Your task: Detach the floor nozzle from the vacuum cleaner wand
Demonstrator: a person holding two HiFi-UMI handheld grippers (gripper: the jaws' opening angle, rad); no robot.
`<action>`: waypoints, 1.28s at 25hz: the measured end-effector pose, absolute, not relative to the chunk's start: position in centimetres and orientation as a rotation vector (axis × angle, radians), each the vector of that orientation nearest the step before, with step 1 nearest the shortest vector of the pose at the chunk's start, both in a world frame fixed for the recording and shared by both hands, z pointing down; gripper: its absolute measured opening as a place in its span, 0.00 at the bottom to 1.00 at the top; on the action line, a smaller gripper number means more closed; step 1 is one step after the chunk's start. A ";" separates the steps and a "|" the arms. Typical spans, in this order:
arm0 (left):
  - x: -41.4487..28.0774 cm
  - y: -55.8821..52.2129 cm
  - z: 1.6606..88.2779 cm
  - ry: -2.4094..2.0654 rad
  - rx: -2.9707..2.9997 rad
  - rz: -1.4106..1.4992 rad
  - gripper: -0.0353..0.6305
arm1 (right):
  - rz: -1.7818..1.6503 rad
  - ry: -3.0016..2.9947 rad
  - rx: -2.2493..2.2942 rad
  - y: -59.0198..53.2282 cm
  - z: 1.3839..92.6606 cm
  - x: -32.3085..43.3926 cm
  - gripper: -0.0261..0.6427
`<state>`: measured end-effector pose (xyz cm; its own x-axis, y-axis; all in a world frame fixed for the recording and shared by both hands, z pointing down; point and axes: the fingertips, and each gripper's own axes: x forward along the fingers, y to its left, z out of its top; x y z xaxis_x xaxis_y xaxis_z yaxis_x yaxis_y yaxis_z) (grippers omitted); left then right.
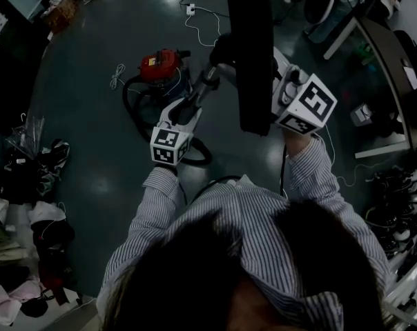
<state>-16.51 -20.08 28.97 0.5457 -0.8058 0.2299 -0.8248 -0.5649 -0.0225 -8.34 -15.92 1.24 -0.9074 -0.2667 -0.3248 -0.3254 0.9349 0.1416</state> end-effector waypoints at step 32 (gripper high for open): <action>-15.7 -20.2 29.4 -1.425 2.483 0.392 0.35 | -0.595 2.808 -1.165 -18.9 22.4 -1.6 0.28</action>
<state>-15.71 -20.16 29.45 0.4850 -0.8003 0.3526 -0.8681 -0.4895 0.0828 -1.60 -18.93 22.37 -0.7162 -0.6900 0.1048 -0.6733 0.6434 -0.3643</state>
